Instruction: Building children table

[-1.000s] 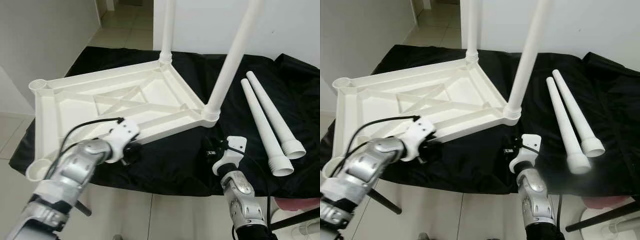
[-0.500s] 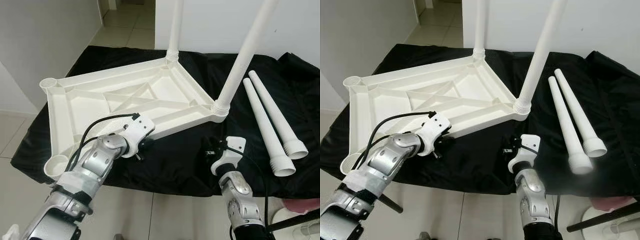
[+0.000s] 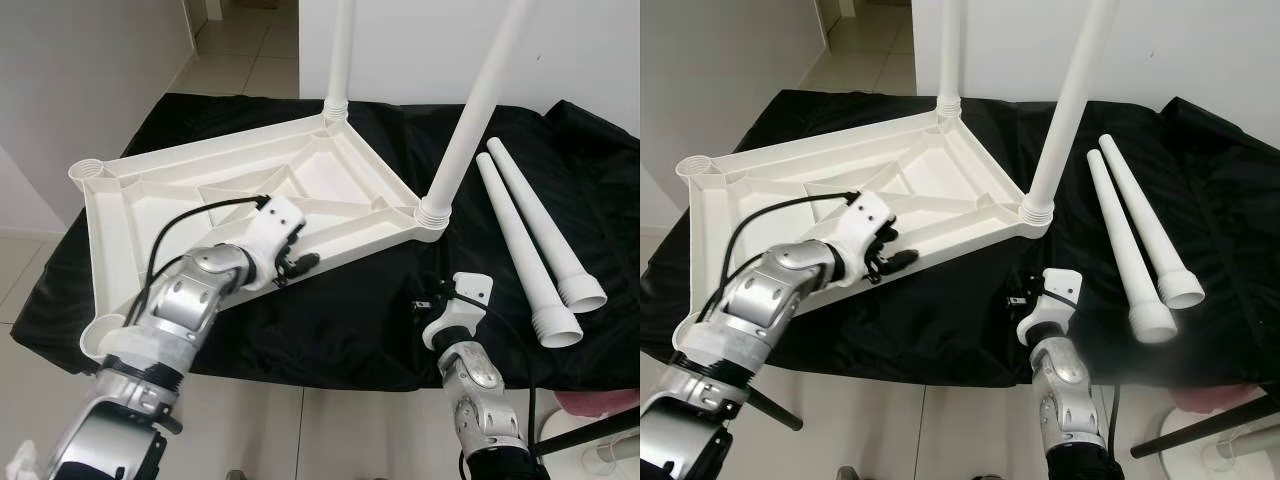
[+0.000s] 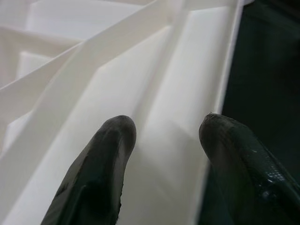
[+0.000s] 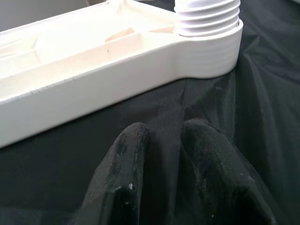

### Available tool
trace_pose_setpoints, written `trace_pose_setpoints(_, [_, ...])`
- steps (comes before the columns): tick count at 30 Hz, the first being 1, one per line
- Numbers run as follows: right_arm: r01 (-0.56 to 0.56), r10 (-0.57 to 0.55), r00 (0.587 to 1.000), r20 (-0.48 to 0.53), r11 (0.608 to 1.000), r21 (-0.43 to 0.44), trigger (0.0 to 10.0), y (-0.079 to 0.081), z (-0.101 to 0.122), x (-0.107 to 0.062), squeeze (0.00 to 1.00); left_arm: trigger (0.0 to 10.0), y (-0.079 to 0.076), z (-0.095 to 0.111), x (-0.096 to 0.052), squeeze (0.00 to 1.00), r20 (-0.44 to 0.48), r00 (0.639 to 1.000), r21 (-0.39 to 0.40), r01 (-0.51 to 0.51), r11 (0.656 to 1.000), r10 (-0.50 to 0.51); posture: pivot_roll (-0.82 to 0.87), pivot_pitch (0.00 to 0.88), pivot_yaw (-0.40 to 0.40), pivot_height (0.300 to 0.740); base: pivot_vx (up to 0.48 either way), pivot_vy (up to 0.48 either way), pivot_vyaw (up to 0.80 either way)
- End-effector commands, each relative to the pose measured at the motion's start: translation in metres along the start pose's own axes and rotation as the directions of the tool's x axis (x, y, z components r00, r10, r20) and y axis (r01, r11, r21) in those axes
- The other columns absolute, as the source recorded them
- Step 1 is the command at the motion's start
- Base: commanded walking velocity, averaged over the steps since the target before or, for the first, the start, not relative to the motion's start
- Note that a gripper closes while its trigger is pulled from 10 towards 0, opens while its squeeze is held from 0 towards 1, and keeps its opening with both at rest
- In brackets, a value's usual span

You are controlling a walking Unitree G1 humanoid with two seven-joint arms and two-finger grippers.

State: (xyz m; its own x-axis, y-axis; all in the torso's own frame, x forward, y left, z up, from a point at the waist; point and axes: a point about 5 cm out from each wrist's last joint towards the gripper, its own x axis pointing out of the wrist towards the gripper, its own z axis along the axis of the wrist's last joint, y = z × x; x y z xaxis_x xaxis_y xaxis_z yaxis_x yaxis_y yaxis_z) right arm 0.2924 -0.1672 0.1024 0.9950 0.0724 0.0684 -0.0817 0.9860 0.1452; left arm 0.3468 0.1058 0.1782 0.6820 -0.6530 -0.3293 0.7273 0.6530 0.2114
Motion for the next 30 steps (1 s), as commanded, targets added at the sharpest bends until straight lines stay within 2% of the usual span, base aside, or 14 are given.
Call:
trace_pose_setpoints(1, [0.004,-0.004,1.0,-0.003,1.0,-0.007,10.0,0.002,-0.002,0.001,0.0,10.0,0.013,-0.002,-0.004,0.0,-0.008,0.994,0.004,-0.107,0.994,0.107,0.01,0.07,0.031,0.74,0.0,0.0,0.0])
trace_pose_setpoints(7, [0.0,0.0,1.0,0.005,1.0,-0.009,10.0,0.005,0.001,0.005,0.0,10.0,0.032,-0.004,-0.013,0.0,-0.021,0.983,-0.003,-0.182,0.983,0.182,0.01,0.067,0.024,0.74,0.0,0.0,0.0])
trace_pose_setpoints(12, [-0.005,0.005,1.0,0.019,1.0,-0.011,10.0,0.008,0.006,0.012,0.0,10.0,0.051,-0.013,-0.024,0.0,-0.055,0.958,0.031,-0.282,0.959,0.283,0.01,0.067,0.02,0.74,0.0,0.0,0.0])
trace_pose_setpoints(13, [-0.005,0.005,1.0,0.019,1.0,-0.011,10.0,0.008,0.006,0.012,0.0,10.0,0.051,-0.013,-0.024,0.0,-0.055,0.958,0.031,-0.282,0.959,0.283,0.01,0.067,0.02,0.74,0.0,0.0,0.0])
trace_pose_setpoints(14, [-0.004,0.005,1.0,0.019,1.0,-0.013,10.0,0.009,0.007,0.013,0.0,10.0,0.053,-0.014,-0.026,0.0,-0.062,0.952,0.045,-0.299,0.953,0.301,0.01,0.069,0.018,0.74,0.0,0.0,0.0])
trace_pose_setpoints(15, [-0.006,0.006,1.0,0.02,1.0,-0.018,10.0,0.009,0.007,0.015,0.0,10.0,0.057,-0.019,-0.028,0.0,-0.083,0.941,0.092,-0.32,0.943,0.327,0.01,0.071,0.014,0.74,0.0,0.0,0.0])
trace_pose_setpoints(16, [-0.006,0.006,1.0,0.02,1.0,-0.018,10.0,0.009,0.007,0.015,0.0,10.0,0.057,-0.019,-0.028,0.0,-0.083,0.941,0.092,-0.32,0.943,0.327,0.01,0.071,0.014,0.74,0.0,0.0,0.0])
trace_pose_setpoints(17, [-0.006,0.007,1.0,0.021,1.0,-0.021,10.0,0.01,0.008,0.016,0.0,10.0,0.06,-0.023,-0.03,0.0,-0.103,0.932,0.149,-0.332,0.931,0.349,0.01,0.071,0.014,0.74,0.0,0.0,0.0])
trace_pose_setpoints(18, [-0.006,0.007,1.0,0.021,1.0,-0.021,10.0,0.01,0.008,0.016,0.0,10.0,0.06,-0.023,-0.03,0.0,-0.103,0.932,0.149,-0.332,0.931,0.349,0.01,0.071,0.014,0.74,0.0,0.0,0.0])
trace_pose_setpoints(20, [-0.009,0.01,1.0,0.023,1.0,-0.022,10.0,0.011,0.009,0.019,0.0,10.0,0.064,-0.031,-0.034,0.0,-0.128,0.911,0.208,-0.362,0.908,0.393,0.02,0.076,0.008,0.74,0.0,0.0,0.0])
trace_pose_setpoints(22, [-0.011,0.011,1.0,0.024,1.0,-0.019,10.0,0.012,0.009,0.02,0.0,10.0,0.065,-0.034,-0.036,0.0,-0.139,0.904,0.232,-0.368,0.901,0.405,0.02,0.078,0.005,0.74,0.0,0.0,0.0])
trace_pose_setpoints(24, [-0.013,0.014,1.0,0.023,1.0,-0.014,10.0,0.013,0.01,0.024,0.0,10.0,0.064,-0.042,-0.036,0.0,-0.173,0.892,0.321,-0.349,0.88,0.417,0.02,0.078,0.003,0.74,0.0,0.0,0.0])
trace_pose_setpoints(30, [-0.016,0.016,1.0,0.025,1.0,-0.012,10.0,0.015,0.012,0.027,0.0,10.0,0.059,-0.047,-0.034,0.0,-0.193,0.899,0.356,-0.309,0.882,0.392,0.02,0.075,0.003,0.74,0.0,0.0,0.0])
